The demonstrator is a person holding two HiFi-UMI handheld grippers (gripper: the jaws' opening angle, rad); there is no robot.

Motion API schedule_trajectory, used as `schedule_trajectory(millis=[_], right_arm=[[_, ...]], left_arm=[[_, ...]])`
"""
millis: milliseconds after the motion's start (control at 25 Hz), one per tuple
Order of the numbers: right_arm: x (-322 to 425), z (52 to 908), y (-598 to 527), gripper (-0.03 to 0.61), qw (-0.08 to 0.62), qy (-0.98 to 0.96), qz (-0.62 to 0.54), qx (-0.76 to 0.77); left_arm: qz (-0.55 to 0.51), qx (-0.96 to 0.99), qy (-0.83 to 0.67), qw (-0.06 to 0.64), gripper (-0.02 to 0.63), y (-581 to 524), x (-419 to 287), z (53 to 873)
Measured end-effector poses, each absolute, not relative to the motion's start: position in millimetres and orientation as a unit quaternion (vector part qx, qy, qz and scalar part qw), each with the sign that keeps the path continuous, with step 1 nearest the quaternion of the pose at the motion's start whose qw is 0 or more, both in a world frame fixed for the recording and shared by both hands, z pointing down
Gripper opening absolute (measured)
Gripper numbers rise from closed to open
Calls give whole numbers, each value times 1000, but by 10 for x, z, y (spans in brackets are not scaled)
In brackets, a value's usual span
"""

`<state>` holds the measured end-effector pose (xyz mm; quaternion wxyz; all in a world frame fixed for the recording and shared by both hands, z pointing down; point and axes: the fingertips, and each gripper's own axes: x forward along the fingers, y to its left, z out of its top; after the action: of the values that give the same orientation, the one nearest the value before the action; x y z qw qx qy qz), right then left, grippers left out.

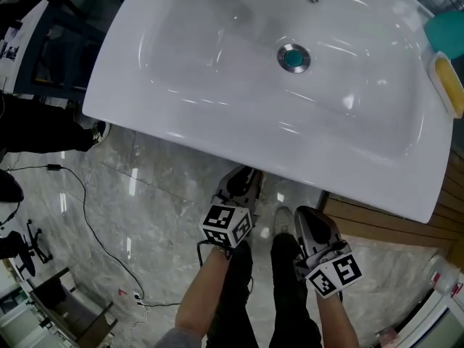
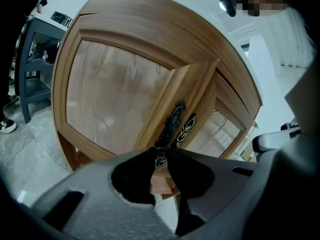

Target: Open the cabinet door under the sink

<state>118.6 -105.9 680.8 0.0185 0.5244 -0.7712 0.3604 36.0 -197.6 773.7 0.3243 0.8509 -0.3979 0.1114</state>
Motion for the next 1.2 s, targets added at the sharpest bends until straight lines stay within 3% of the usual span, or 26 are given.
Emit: schedule_trajectory(millis=[1200], right_arm=[[362, 6777, -877, 9, 37, -792, 356, 495]], left_arm=[[113, 887, -320, 314, 83, -1198, -494, 7689]])
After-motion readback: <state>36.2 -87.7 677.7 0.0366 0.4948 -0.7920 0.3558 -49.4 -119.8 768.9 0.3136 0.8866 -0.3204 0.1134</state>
